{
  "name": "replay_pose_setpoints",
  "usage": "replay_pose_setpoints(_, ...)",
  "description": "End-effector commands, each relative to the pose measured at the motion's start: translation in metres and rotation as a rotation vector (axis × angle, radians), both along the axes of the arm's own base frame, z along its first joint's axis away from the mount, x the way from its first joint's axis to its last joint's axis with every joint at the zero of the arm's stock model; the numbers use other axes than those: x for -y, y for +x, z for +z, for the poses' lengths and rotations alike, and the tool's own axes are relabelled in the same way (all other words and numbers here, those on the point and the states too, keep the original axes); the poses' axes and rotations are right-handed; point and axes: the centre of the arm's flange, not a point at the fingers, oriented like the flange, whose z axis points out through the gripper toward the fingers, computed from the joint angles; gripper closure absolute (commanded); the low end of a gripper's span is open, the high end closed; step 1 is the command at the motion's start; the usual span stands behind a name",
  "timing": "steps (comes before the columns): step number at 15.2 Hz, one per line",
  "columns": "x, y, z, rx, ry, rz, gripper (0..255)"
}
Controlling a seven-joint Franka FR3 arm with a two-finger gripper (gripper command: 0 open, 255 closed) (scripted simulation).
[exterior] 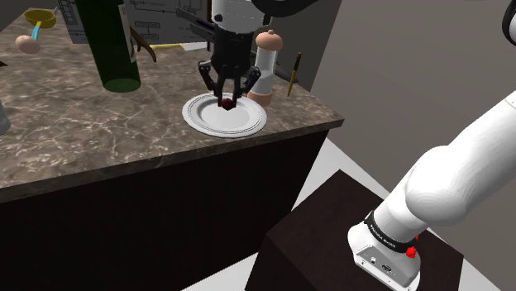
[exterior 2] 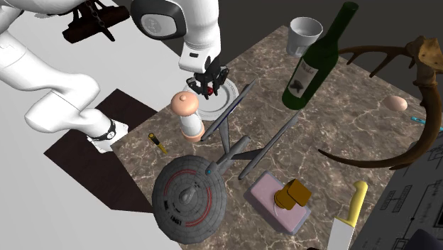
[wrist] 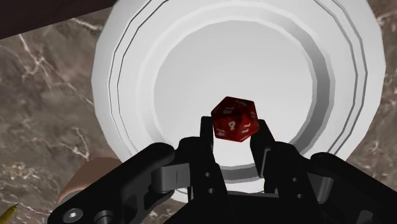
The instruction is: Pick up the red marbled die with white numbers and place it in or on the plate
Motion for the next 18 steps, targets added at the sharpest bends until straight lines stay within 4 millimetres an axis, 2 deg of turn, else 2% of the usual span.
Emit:
replay_pose_setpoints(1, -0.001, 0.002, -0.007, 0.000, 0.000, 0.000, 255)
replay_pose_setpoints(8, -0.001, 0.002, -0.007, 0.000, 0.000, 0.000, 255)
replay_pose_setpoints(9, -0.001, 0.002, -0.007, 0.000, 0.000, 0.000, 0)
replay_pose_setpoints(14, -0.001, 0.002, -0.007, 0.000, 0.000, 0.000, 0)
replay_pose_setpoints(18, -0.002, -0.001, 0.042, 0.000, 0.000, 0.000, 0)
